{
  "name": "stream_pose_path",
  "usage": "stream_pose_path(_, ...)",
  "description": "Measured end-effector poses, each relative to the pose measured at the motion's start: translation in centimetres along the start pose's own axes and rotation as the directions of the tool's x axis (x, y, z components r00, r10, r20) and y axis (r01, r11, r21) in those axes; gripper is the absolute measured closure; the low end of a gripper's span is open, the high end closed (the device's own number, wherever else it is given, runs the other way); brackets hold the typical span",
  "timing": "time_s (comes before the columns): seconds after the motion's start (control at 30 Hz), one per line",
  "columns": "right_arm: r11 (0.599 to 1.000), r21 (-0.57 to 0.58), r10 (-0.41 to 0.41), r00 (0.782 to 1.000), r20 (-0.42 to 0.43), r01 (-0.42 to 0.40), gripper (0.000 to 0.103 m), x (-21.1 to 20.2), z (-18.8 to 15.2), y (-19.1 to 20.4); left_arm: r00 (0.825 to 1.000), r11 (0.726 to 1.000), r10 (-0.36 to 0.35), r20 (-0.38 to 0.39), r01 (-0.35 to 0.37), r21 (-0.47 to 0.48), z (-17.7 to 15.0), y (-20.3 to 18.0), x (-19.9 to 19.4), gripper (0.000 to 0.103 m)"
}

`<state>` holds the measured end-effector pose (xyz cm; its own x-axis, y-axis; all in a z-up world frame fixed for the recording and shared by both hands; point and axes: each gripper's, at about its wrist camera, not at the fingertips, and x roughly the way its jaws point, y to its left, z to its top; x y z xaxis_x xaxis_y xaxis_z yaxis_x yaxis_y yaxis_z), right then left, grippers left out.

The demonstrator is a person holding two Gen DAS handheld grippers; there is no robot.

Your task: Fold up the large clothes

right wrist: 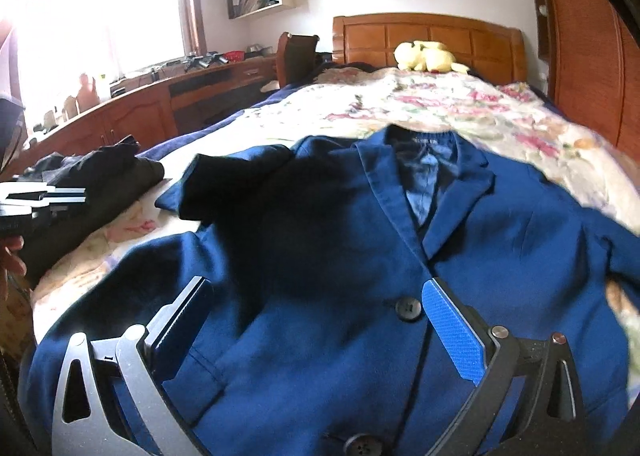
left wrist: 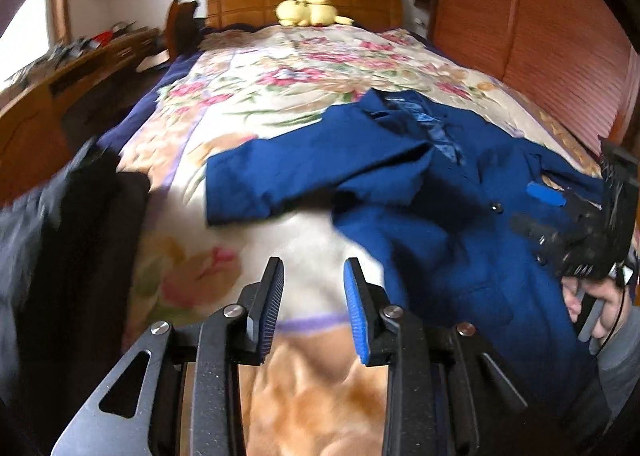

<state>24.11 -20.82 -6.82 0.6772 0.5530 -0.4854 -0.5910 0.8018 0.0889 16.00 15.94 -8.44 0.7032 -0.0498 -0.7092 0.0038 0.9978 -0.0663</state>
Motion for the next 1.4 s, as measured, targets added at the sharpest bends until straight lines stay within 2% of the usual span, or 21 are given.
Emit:
stream_pose_path(0.17, 0.998, -0.069, 0.007, 1.0, -0.011, -0.007, 0.0, 0.3, 3.1, 2.8, 0.999, 0.998, 0.033, 0.026, -0.032, -0.052, -3.0, 3.1, -0.3, 0.071)
stream_pose_path(0.3, 0.988, -0.151, 0.03, 0.999, -0.019, -0.032, 0.0, 2.1, 5.9, 6.2, 0.999, 0.994, 0.042, 0.028, -0.039, -0.099, -4.1, 5.0, -0.5, 0.071)
stream_pose_path(0.5, 0.971, -0.208, 0.1, 0.991, -0.088, -0.117, 0.001, 8.1, 8.3, 11.4, 0.997, 0.993, 0.058, 0.051, -0.053, -0.106, -5.4, 6.6, -1.5, 0.071)
stream_pose_path(0.67, 0.939, -0.286, 0.146, 0.975, -0.168, -0.19, 0.004, 13.1, 10.0, 14.9, 0.998, 0.995, 0.048, 0.052, -0.042, -0.095, -6.5, 7.3, -1.9, 0.071)
stream_pose_path(0.77, 0.926, -0.318, 0.127, 0.96, -0.248, -0.205, 0.006, 16.6, 10.5, 15.6, 0.998, 0.994, 0.047, 0.042, -0.043, -0.097, -7.2, 7.5, -1.9, 0.071)
stream_pose_path(0.9, 0.92, -0.347, 0.047, 0.931, -0.361, -0.181, 0.012, 21.8, 10.3, 15.5, 0.998, 0.995, 0.044, 0.039, -0.04, -0.096, -7.7, 7.6, -2.1, 0.071)
stream_pose_path(1.0, 0.908, -0.391, -0.018, 0.916, -0.402, -0.153, 0.027, 24.2, 9.7, 15.1, 0.998, 0.995, 0.046, 0.035, -0.043, -0.091, -8.0, 7.7, -2.3, 0.071)
stream_pose_path(1.07, 0.902, -0.408, -0.03, 0.924, -0.382, -0.139, 0.052, 24.4, 9.8, 15.0, 0.998, 0.995, 0.044, 0.034, -0.041, -0.087, -8.1, 7.5, -2.5, 0.071)
stream_pose_path(1.13, 0.916, -0.376, -0.01, 0.93, -0.367, -0.138, 0.072, 24.2, 10.5, 14.4, 0.998, 0.995, 0.044, 0.034, -0.041, -0.086, -8.2, 7.5, -2.6, 0.071)
stream_pose_path(1.17, 0.923, -0.362, -0.005, 0.934, -0.357, -0.134, 0.078, 24.0, 10.8, 14.1, 0.998, 0.995, 0.043, 0.035, -0.04, -0.086, -8.2, 7.4, -2.7, 0.071)
stream_pose_path(1.27, 0.938, -0.318, 0.045, 0.956, -0.291, -0.141, 0.09, 22.4, 12.1, 13.1, 0.998, 0.995, 0.049, 0.037, -0.045, -0.088, -8.1, 6.9, -2.7, 0.071)
stream_pose_path(1.4, 0.965, -0.221, 0.107, 0.983, -0.15, -0.139, 0.092, 18.2, 14.4, 10.4, 0.998, 0.997, 0.034, 0.053, -0.03, -0.076, -7.6, 5.5, -3.2, 0.071)
